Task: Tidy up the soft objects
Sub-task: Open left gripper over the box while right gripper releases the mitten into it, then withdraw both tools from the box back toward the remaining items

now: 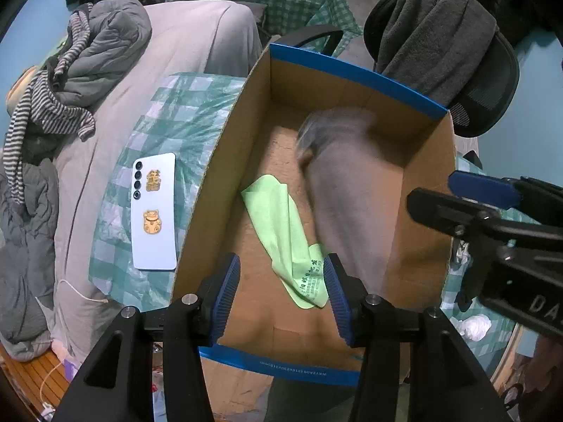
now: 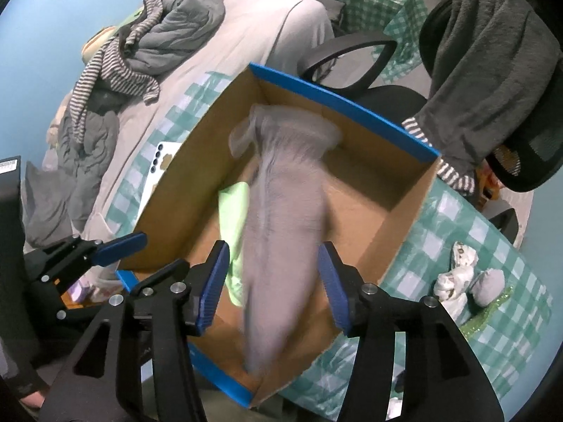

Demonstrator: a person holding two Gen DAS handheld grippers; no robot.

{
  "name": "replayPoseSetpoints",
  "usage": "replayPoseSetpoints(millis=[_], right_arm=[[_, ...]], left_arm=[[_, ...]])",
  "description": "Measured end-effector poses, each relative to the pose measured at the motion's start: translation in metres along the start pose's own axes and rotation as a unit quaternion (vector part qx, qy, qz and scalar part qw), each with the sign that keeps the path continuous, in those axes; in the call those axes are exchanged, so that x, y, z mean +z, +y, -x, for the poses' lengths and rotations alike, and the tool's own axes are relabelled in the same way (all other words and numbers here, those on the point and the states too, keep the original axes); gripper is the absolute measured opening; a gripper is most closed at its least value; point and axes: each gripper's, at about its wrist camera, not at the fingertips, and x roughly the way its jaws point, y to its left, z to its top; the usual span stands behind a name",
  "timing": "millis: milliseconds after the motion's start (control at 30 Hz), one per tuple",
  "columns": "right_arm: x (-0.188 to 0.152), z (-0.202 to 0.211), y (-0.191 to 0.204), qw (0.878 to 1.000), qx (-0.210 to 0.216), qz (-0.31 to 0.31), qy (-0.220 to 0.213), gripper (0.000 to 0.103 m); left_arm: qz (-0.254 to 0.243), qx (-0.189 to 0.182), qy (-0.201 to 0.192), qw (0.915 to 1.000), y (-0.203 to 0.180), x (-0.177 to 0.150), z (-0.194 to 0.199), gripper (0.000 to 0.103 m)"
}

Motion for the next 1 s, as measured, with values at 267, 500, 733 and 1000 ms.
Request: replayPoseSetpoints(millis=[267,500,733,1000], right_arm=[[-0.005,0.017,-0.013,1.000,-0.012,-0.011,-0.015,0.062],[-0.014,0.032,-0.031,0.999,-0.026,-0.026,-0.022,0.065],[-0.026,0.049,-0.064,0.997,-0.040,-0.065,-0.030,0.065],[-0.045,0.067,-0.115,0.990,-0.057,-0.120,-0.039,0.065]], left_arm=[[-0.001,0.000,-0.003,1.0000,-0.008,-0.003,0.012,0.051],[-0.016,-0.002,-0.015,0.9998,-0.027,0.000,0.027,0.052],[-0.036,-0.012,-0.028,0.9989,-0.052,0.003,0.038,0.061],[-0.060,-0.029,-0.033,0.9972,-0.084,0.003,0.043,0.061]])
